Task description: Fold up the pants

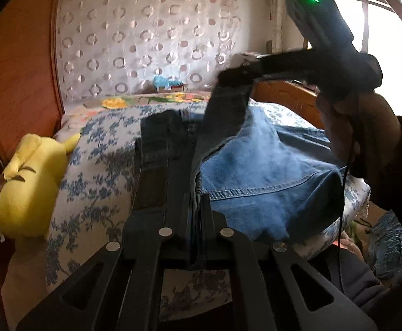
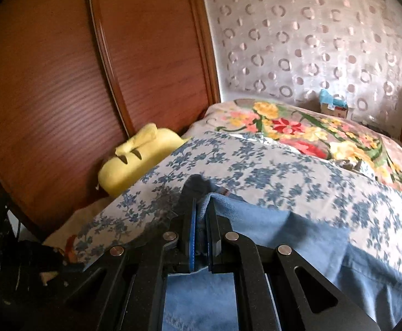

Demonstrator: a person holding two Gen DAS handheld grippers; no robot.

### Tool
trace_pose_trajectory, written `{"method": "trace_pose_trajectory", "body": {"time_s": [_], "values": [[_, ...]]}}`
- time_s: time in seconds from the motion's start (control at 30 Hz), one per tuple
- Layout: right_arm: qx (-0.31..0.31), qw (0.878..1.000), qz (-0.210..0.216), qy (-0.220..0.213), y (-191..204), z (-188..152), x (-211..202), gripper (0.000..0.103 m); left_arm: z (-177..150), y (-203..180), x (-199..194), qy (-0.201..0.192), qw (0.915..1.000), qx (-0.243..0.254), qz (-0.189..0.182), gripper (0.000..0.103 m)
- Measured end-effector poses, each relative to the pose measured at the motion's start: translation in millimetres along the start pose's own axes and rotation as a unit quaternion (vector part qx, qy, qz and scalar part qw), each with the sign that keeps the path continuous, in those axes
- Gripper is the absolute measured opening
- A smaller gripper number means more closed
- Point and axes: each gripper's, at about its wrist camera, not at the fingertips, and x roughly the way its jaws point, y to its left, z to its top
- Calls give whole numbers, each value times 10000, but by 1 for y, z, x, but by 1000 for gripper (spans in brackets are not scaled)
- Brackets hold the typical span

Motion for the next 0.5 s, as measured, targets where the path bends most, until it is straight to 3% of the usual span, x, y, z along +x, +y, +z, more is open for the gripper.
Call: {"method": "trace_pose_trajectory", "body": {"time_s": [0.13, 0.5], "values": [[-124, 9996, -208, 155, 7, 11, 21, 6, -6, 0, 6, 121, 9997, -1, 192, 6], [-235, 9988, -432, 86, 23, 21, 37, 6, -6, 0, 4, 122, 9998, -18, 163, 7]]}}
